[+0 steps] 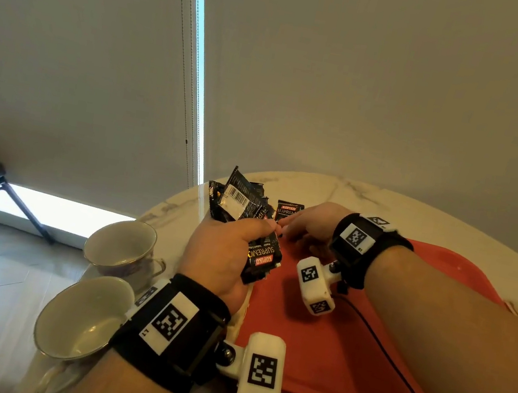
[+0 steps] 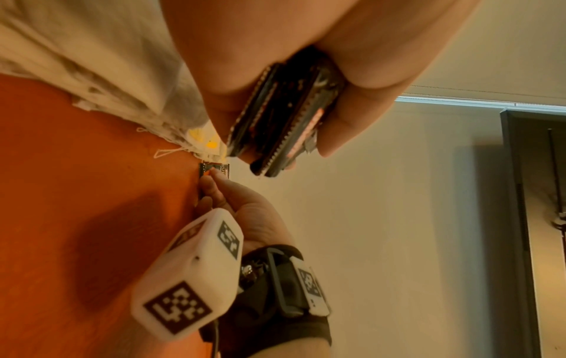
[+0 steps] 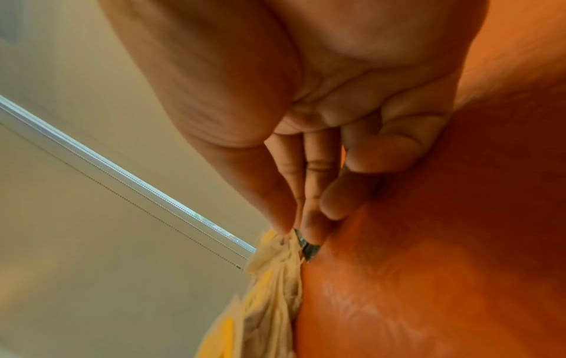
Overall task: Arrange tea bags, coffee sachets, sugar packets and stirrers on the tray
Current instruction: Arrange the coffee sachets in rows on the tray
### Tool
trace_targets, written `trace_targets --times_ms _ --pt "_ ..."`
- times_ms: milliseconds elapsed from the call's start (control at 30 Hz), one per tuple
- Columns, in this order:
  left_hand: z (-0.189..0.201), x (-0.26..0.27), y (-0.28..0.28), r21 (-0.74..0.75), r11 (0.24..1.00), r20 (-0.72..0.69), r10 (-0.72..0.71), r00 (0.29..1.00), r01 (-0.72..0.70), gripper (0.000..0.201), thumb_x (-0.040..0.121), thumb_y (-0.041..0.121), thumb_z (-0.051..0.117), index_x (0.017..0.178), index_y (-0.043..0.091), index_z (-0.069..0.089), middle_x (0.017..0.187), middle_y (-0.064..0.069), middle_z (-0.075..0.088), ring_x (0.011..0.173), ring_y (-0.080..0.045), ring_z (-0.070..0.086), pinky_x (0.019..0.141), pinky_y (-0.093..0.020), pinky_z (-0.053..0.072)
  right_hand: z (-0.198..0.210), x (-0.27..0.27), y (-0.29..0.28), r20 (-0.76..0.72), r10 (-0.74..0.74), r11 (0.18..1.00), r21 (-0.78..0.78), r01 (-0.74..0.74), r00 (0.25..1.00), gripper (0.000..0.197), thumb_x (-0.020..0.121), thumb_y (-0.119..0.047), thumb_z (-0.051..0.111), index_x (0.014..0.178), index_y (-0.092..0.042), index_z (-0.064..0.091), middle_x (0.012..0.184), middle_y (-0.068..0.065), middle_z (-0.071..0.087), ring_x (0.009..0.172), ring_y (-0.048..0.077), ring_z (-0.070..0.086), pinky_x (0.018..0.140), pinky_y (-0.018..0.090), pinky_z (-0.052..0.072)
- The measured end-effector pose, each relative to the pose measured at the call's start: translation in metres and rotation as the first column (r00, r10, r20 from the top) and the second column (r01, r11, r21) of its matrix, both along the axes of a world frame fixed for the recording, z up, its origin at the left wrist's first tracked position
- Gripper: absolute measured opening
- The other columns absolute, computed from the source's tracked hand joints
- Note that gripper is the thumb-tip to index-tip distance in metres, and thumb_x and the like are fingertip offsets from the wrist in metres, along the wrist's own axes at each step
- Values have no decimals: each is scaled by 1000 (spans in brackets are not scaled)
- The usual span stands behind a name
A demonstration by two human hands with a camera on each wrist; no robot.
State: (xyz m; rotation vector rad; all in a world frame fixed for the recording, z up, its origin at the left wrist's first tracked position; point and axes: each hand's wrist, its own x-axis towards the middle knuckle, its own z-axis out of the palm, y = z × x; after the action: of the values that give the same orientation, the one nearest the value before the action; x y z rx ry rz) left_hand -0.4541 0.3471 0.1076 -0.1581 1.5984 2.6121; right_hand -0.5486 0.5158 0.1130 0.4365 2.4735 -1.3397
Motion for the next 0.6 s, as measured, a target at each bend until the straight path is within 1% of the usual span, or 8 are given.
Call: trace_targets --times_ms 67,133,200,233,300,467,533,600 --pt "0 0 0 5 1000 7 -4 1000 4 29 87 1 73 115 7 69 93 -18 77 65 -25 72 55 -34 53 1 1 0 -5 -1 1000 0 1 1000 23 83 -9 78 104 -18 80 80 2 73 65 14 61 55 24 46" --pt "-1 0 1 2 1000 12 -5 1000 5 32 87 1 73 118 5 68 93 -17 77 64 -24 71 54 -33 53 2 2 0 -6 -4 1000 -11 4 1000 21 85 -11 76 106 -16 80 70 -3 74 65 13 60 56 24 45" --pt "-1 0 1 -14 1000 6 -7 1000 8 30 88 2 72 118 3 69 92 -17 76 60 -23 69 52 -32 52 3 2 -1 -2 -7 999 -31 7 1000 21 89 -13 73 109 -13 78 57 -7 70 64 12 58 54 23 44" --pt "-1 0 1 -21 1000 4 -8 1000 8 26 88 2 72 114 3 70 91 -18 75 59 -23 68 53 -32 51 3 2 -2 0 -14 999 -44 14 1000 21 90 -13 72 110 -11 77 55 -8 69 63 11 57 53 23 44" --pt "0 1 1 -23 1000 5 -10 1000 10 21 88 2 72 109 6 70 92 -18 75 60 -24 68 54 -32 50 1 2 -4 5 -37 996 -79 37 999 22 90 -12 71 111 -8 76 58 -6 71 62 11 57 54 24 44" --pt "-2 -1 1 0 1000 12 -7 1000 7 34 87 2 73 121 5 67 100 -23 76 68 -26 71 57 -34 52 -4 -1 -5 13 -88 979 -182 89 996 23 90 -9 68 111 -4 74 91 6 74 63 14 58 57 25 42" --pt "-2 -1 1 6 1000 12 -1 1000 1 34 88 1 73 121 5 67 97 -21 76 67 -26 71 57 -35 52 -5 0 -3 12 -105 970 -218 105 994 23 90 -8 68 112 -5 73 96 8 75 64 13 58 54 25 43" --pt "-2 -1 2 7 1000 10 -5 1000 5 32 88 1 72 119 4 68 94 -20 76 66 -26 70 56 -34 51 -2 0 0 -21 -150 960 -243 140 989 15 89 -5 69 103 -4 73 92 10 73 62 14 57 51 24 42"
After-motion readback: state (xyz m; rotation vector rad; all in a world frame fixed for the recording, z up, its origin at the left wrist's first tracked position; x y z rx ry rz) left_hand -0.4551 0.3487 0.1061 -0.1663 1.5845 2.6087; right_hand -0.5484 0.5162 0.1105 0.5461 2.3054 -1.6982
